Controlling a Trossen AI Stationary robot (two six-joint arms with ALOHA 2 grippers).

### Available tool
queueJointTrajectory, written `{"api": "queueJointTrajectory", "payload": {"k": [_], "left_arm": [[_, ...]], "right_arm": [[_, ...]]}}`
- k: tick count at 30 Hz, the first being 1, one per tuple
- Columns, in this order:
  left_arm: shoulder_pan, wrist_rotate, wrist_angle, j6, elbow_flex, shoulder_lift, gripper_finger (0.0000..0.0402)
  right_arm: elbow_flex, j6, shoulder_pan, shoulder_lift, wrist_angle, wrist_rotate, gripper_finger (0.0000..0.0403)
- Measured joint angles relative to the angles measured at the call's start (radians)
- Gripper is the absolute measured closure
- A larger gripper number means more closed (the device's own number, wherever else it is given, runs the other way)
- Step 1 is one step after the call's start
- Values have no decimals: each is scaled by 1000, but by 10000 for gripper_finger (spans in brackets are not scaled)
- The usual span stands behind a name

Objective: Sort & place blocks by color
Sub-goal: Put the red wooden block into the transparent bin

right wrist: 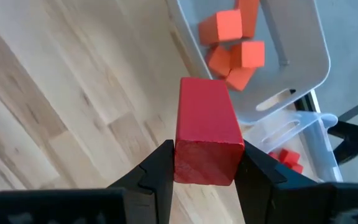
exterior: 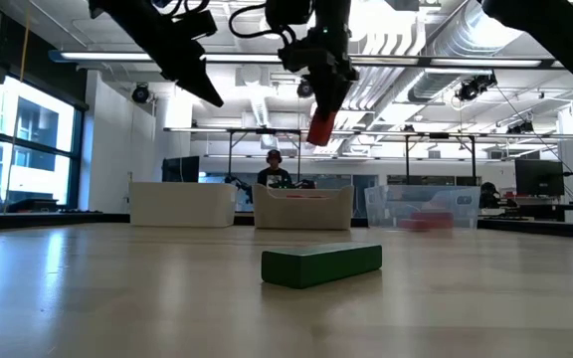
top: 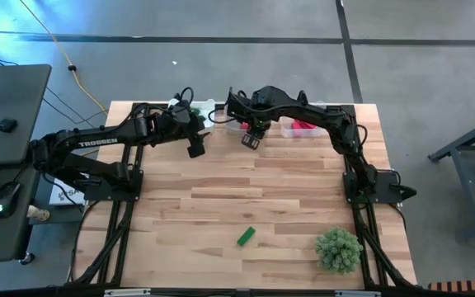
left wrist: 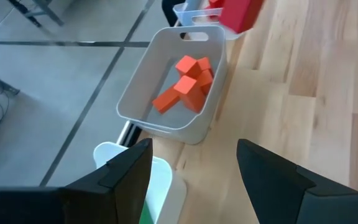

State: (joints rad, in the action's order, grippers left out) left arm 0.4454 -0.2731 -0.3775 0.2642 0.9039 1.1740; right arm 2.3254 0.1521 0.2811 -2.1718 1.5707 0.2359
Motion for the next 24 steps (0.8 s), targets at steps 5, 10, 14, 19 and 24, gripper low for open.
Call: {"api": "queueJointTrajectory", "payload": {"k": [5, 10, 14, 19, 24], "left_arm": [[0, -4, 0, 0, 0, 0, 177], [0, -4, 17, 0, 0, 0, 177], [0, -4, 40, 0, 0, 0, 177], [0, -3, 40, -1, 0, 0, 177], [0, -3, 40, -3, 0, 0, 177]], "right_arm": [[-135, 11, 0, 83, 1, 54, 288], [-347, 77, 25, 219, -17, 98, 288], [-522, 112, 58, 339, -109, 97, 288], [-710, 140, 106, 477, -254, 103, 288], [-887, 165, 171, 597, -422, 100, 287]]}}
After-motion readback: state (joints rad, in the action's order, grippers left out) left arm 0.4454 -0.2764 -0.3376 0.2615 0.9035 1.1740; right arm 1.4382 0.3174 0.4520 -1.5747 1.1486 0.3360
